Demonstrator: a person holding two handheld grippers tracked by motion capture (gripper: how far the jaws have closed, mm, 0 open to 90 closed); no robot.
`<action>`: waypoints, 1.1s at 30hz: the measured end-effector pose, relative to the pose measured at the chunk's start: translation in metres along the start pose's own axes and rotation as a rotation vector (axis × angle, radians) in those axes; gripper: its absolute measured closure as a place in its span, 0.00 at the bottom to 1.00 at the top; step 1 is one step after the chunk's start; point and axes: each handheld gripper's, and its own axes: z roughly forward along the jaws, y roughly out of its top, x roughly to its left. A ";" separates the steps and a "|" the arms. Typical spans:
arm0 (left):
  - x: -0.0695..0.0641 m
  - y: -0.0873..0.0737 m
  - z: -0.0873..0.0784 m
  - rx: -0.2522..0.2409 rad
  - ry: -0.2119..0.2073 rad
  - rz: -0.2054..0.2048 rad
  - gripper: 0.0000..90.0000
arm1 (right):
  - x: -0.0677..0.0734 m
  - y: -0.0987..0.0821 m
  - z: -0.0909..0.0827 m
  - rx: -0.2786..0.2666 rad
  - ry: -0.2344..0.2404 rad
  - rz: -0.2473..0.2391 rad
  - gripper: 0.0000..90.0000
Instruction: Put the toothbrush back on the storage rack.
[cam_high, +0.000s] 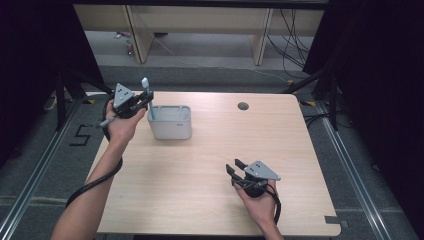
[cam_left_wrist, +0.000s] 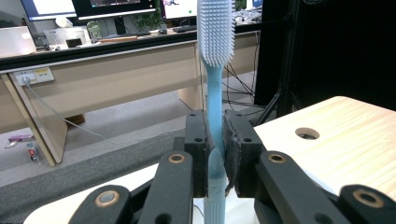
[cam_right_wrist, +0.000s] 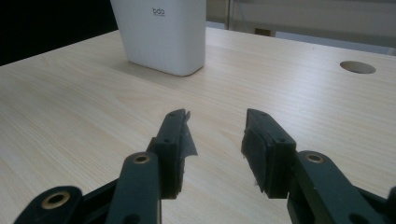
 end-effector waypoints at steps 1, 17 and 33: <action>0.000 -0.001 0.000 0.002 0.000 0.000 0.89 | 0.000 0.000 0.000 0.000 0.000 0.000 0.66; -0.002 -0.015 0.004 0.031 0.000 -0.003 0.89 | 0.001 -0.001 0.001 0.021 0.010 0.036 0.66; -0.003 -0.024 0.007 0.053 -0.001 -0.007 0.89 | 0.001 -0.001 0.001 0.019 0.000 0.015 0.66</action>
